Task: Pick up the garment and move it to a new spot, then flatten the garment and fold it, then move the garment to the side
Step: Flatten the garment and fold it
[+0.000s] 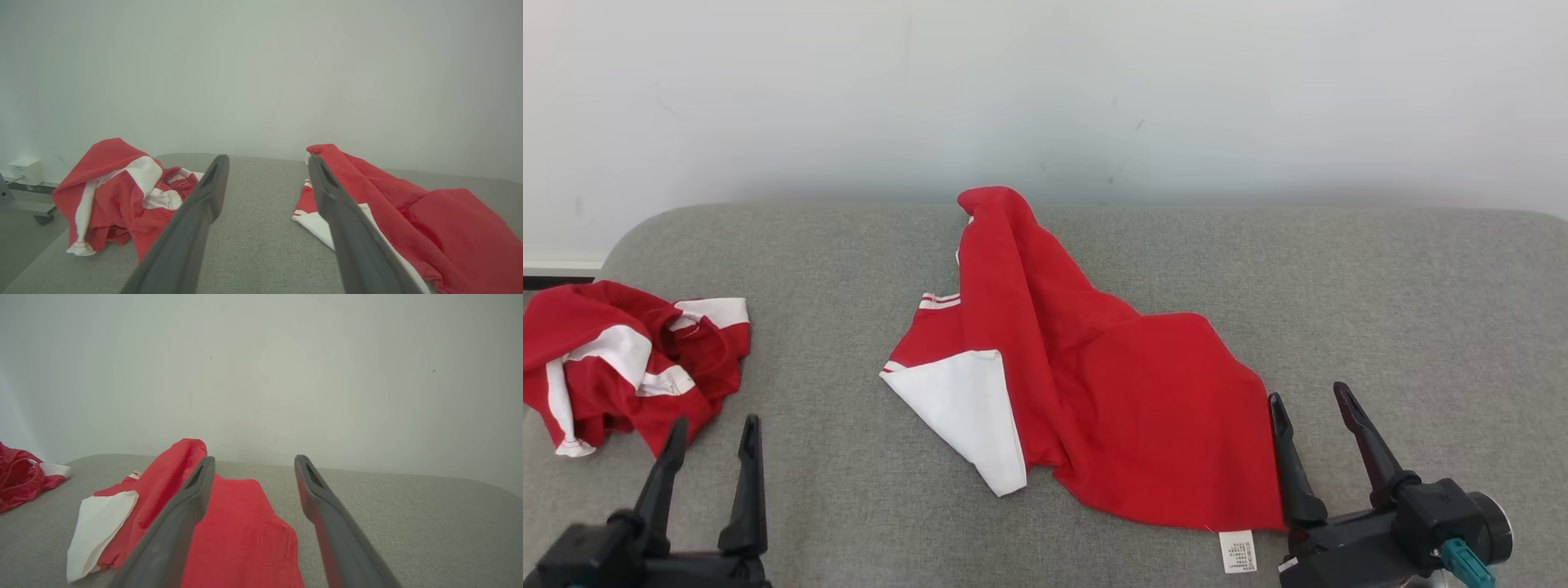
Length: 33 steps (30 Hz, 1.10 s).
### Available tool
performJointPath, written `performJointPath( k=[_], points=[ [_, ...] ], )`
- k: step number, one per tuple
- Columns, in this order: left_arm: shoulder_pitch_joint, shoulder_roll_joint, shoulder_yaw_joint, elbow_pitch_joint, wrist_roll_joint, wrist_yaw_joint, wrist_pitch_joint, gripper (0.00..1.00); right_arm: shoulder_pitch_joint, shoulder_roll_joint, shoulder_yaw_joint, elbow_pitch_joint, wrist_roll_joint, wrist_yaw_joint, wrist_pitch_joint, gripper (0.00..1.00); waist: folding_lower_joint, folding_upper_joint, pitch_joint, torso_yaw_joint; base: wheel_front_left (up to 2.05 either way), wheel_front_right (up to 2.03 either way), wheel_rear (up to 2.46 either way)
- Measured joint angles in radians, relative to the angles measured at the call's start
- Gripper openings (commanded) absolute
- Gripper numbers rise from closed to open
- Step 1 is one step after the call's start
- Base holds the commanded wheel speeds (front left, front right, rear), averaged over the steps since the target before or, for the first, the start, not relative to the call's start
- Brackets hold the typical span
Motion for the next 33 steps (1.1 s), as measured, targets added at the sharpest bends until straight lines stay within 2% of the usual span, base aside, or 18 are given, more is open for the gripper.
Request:
performJointPath(
  k=[11,21,33],
  points=[
    [0.082,-0.028,0.009,-0.035,0.051,0.002,0.000,1.00,0.025,-0.003,-0.015,-0.003,0.000,0.000,0.000,1.00,0.0001,0.0001,0.000,0.011,0.00,0.00,0.00],
    [0.068,-0.044,0.001,0.002,0.061,-0.032,0.000,1.00,0.018,-0.002,-0.012,0.001,-0.001,0.000,0.000,1.00,0.0002,0.0001,0.021,0.003,0.00,0.00,0.00],
    [-0.222,-0.035,-0.087,0.107,0.095,-0.114,0.034,1.00,-0.030,-0.002,0.002,0.004,-0.001,0.000,0.000,1.00,0.0003,0.0001,0.082,-0.047,0.00,0.00,0.00]
  ],
)
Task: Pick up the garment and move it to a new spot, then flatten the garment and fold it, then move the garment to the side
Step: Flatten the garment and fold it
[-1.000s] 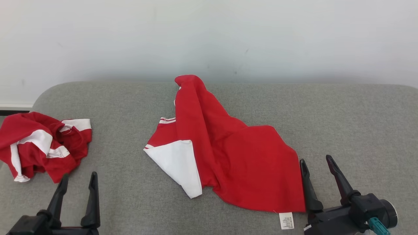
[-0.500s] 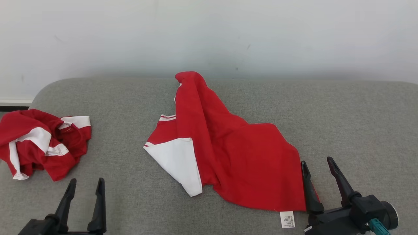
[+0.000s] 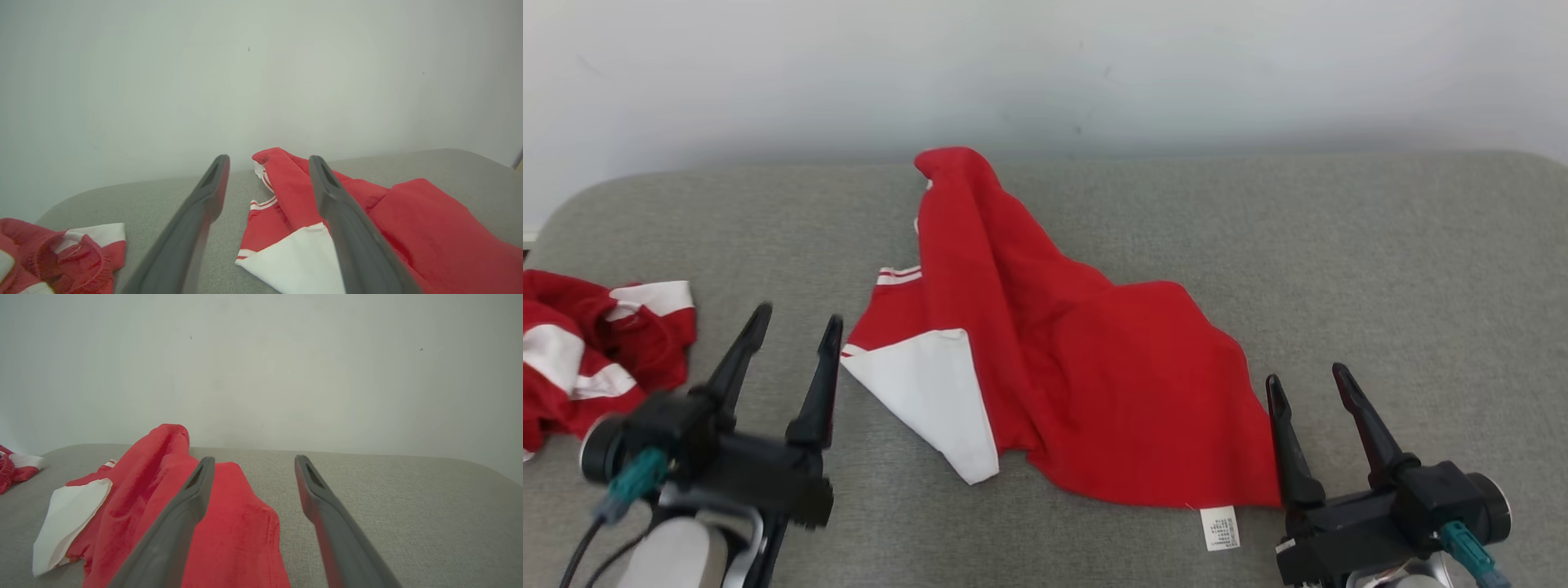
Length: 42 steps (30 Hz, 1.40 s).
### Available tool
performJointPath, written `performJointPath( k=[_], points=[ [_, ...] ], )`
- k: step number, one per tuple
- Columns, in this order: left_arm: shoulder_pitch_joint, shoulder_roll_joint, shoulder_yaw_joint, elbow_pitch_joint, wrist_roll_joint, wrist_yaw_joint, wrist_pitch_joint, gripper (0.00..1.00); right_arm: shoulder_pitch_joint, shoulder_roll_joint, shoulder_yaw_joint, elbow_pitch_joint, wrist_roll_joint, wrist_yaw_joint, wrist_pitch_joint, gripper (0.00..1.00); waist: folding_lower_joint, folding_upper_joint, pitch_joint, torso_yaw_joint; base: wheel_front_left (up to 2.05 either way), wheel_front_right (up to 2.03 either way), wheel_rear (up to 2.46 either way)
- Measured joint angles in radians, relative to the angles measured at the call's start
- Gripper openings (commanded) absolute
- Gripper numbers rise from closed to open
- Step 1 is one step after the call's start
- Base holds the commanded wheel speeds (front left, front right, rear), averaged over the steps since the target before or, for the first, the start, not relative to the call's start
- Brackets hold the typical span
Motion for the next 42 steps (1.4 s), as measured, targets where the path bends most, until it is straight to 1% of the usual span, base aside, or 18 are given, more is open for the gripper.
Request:
performJointPath(
  k=[6,13,21,25,27,30,31,32,33,39,42],
  points=[
    [-0.162,-0.007,-0.046,0.091,0.006,-0.032,0.016,1.00,-0.034,0.000,-0.002,-0.002,0.000,0.000,0.000,1.00,0.0001,0.0001,0.053,-0.038,0.00,0.00,0.00],
    [-0.281,-0.011,-0.100,0.229,0.005,-0.051,0.019,1.00,-0.058,0.001,-0.009,-0.005,0.000,0.000,0.000,1.00,0.0001,0.0001,0.115,-0.088,0.00,0.00,0.00],
    [-0.350,-0.012,-0.176,0.431,-0.011,-0.061,0.014,1.00,-0.077,0.003,-0.008,-0.005,0.000,0.000,0.000,1.00,0.0001,0.0001,0.166,-0.129,0.00,0.00,0.00],
    [-0.367,-0.017,-0.218,0.504,-0.025,-0.065,0.002,1.00,-0.084,0.004,-0.007,-0.005,0.000,0.000,0.000,1.00,0.0000,0.0001,0.177,-0.140,0.00,0.00,0.00],
    [-0.379,-0.021,-0.254,0.546,-0.052,-0.067,-0.003,1.00,-0.086,0.005,-0.008,-0.003,0.001,0.000,0.000,1.00,0.0000,0.0001,0.178,-0.146,0.00,0.00,0.00],
    [-0.390,-0.021,-0.284,0.584,-0.075,-0.067,-0.009,1.00,-0.088,0.005,-0.008,-0.004,0.001,0.000,0.000,1.00,0.0000,0.0001,0.178,-0.150,0.00,0.00,0.00],
    [-0.394,-0.023,-0.295,0.597,-0.085,-0.067,-0.009,0.62,-0.088,0.005,-0.009,-0.004,0.001,0.000,0.000,1.00,-0.0001,0.0001,0.178,-0.151,0.00,0.00,0.00],
    [-0.398,-0.023,-0.303,0.610,-0.091,-0.067,-0.009,0.41,-0.088,0.005,-0.009,-0.005,0.001,0.000,0.000,1.00,0.0000,0.0001,0.177,-0.151,0.00,0.00,0.00],
    [-0.402,-0.023,-0.314,0.621,-0.100,-0.067,-0.012,0.00,-0.088,0.006,-0.009,-0.004,0.001,0.000,0.000,1.00,-0.0001,0.0001,0.176,-0.152,0.00,0.00,0.00],
    [-0.420,-0.019,-0.353,0.652,-0.139,-0.067,-0.026,0.00,-0.085,0.006,-0.017,-0.004,0.000,0.000,0.000,1.00,0.0000,0.0001,0.163,-0.144,0.00,0.00,0.00],
    [-0.419,-0.018,-0.345,0.633,-0.148,-0.067,-0.030,0.00,-0.072,0.006,-0.017,0.000,0.000,0.000,0.000,1.00,-0.0001,0.0001,0.148,-0.133,0.00,0.00,0.00]
  ],
)
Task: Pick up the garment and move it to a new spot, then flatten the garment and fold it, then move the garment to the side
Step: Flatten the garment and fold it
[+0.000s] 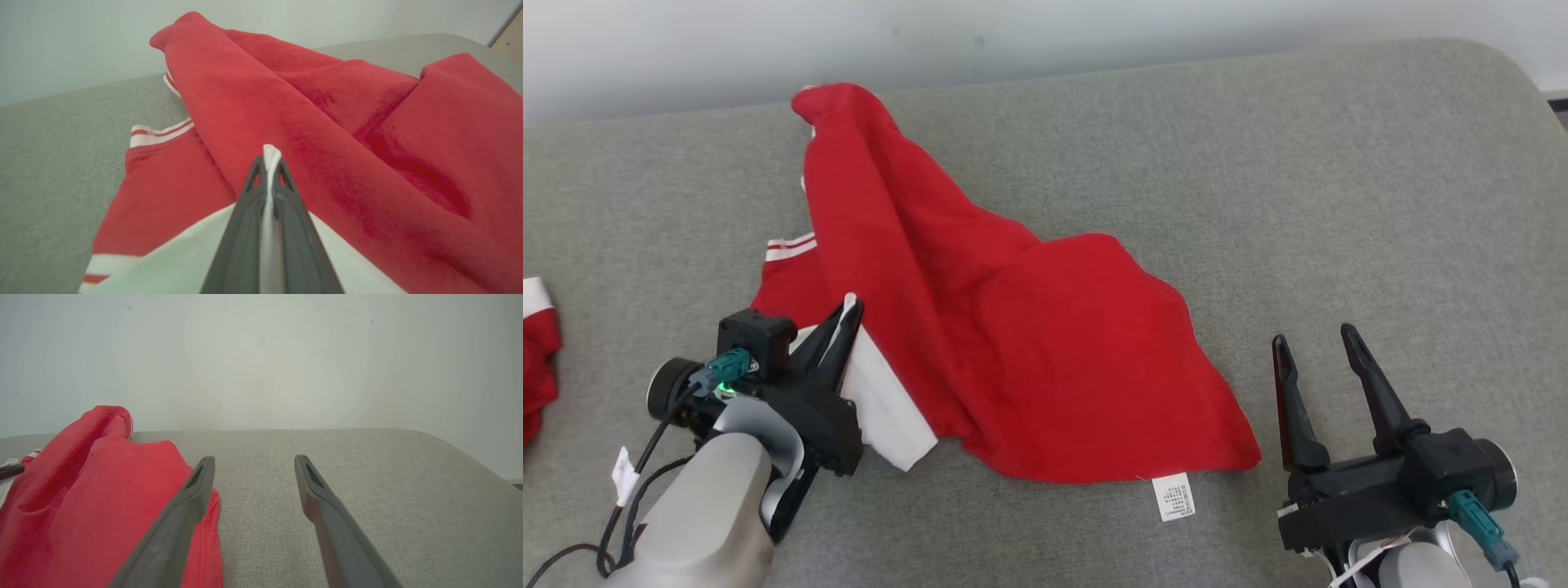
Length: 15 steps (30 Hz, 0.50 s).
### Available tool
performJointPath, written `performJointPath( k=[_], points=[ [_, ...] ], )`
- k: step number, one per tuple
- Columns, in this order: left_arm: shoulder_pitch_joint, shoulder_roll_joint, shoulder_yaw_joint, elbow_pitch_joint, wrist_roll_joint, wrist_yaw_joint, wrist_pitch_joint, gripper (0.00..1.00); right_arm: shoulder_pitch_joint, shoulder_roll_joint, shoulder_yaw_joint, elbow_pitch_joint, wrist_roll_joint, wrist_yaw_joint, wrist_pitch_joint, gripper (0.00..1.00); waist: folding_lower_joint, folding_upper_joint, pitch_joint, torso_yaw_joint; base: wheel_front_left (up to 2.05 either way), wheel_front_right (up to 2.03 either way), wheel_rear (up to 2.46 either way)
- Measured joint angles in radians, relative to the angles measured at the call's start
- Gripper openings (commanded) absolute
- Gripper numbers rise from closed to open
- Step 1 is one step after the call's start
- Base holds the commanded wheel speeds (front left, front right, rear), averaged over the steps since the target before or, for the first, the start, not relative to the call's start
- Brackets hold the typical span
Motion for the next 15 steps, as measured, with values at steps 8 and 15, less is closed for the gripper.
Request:
performJointPath(
  k=[8,15],
  points=[
    [0.190,-0.011,0.113,-0.273,0.008,0.045,-0.003,0.00,0.044,0.001,0.002,0.016,0.002,0.000,0.000,1.00,-0.0001,0.0000,-0.048,0.064,0.00,0.00,0.00],
    [0.418,-0.015,0.165,-0.405,0.010,0.091,-0.003,0.00,0.049,-0.001,0.005,0.020,0.006,0.000,0.000,1.00,-0.0002,-0.0001,-0.082,0.127,0.00,0.00,0.00]
  ],
)
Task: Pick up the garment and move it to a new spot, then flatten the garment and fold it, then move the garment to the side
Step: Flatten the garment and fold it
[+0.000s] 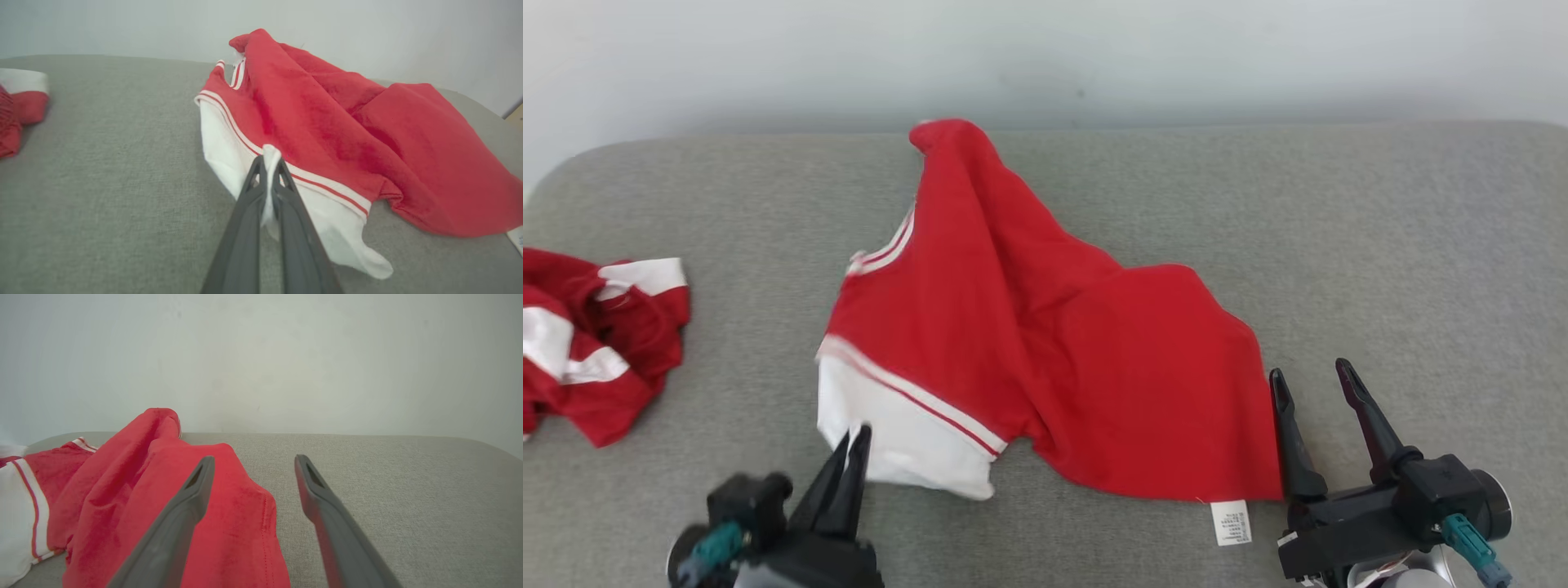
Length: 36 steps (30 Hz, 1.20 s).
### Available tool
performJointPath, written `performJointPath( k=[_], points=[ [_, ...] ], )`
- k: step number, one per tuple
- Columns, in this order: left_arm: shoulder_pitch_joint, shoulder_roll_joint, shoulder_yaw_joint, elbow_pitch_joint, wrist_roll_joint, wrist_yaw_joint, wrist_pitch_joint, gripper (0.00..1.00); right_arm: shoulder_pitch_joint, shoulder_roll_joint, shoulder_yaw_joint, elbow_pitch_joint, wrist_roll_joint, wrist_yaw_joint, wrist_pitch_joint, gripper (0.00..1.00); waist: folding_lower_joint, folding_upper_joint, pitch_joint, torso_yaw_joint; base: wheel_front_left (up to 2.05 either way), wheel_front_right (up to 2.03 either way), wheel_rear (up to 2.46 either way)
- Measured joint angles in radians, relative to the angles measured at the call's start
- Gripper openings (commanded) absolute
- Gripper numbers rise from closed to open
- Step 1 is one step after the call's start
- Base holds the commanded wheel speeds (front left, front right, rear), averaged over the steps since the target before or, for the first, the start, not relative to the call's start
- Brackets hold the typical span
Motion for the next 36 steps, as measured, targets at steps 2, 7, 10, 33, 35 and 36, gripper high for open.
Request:
performJointPath(
  k=[2,7,10,33,35,36],
  points=[
    [0.062,-0.005,0.021,-0.031,-0.004,0.016,0.000,0.00,0.001,-0.002,-0.002,0.003,0.000,0.000,0.000,1.00,0.0000,0.0000,-0.010,0.019,0.00,0.00,0.00],
    [0.181,-0.014,0.050,-0.092,-0.011,0.046,0.000,0.00,0.016,-0.008,-0.005,0.006,0.004,0.000,0.000,1.00,-0.0001,0.0000,-0.036,0.053,0.00,0.00,0.00],
    [0.230,-0.018,0.056,-0.116,-0.020,0.054,0.000,0.00,0.018,-0.010,-0.006,0.009,0.010,0.000,0.000,1.00,-0.0001,-0.0001,-0.048,0.065,0.00,0.00,0.00],
    [0.325,-0.005,0.049,-0.185,-0.042,0.084,0.033,1.00,0.035,-0.012,-0.011,0.022,0.020,0.000,0.000,1.00,0.0001,-0.0001,-0.096,0.083,0.00,0.00,0.00],
    [0.315,-0.004,0.058,-0.208,-0.032,0.089,0.023,1.00,0.037,-0.012,-0.009,0.023,0.020,0.000,0.000,1.00,0.0001,-0.0001,-0.099,0.082,0.00,0.00,0.00],
    [0.312,-0.003,0.065,-0.218,-0.027,0.094,0.019,1.00,0.037,-0.012,-0.008,0.022,0.020,0.000,0.000,1.00,0.0001,-0.0001,-0.100,0.081,0.00,0.00,0.00]
  ],
)
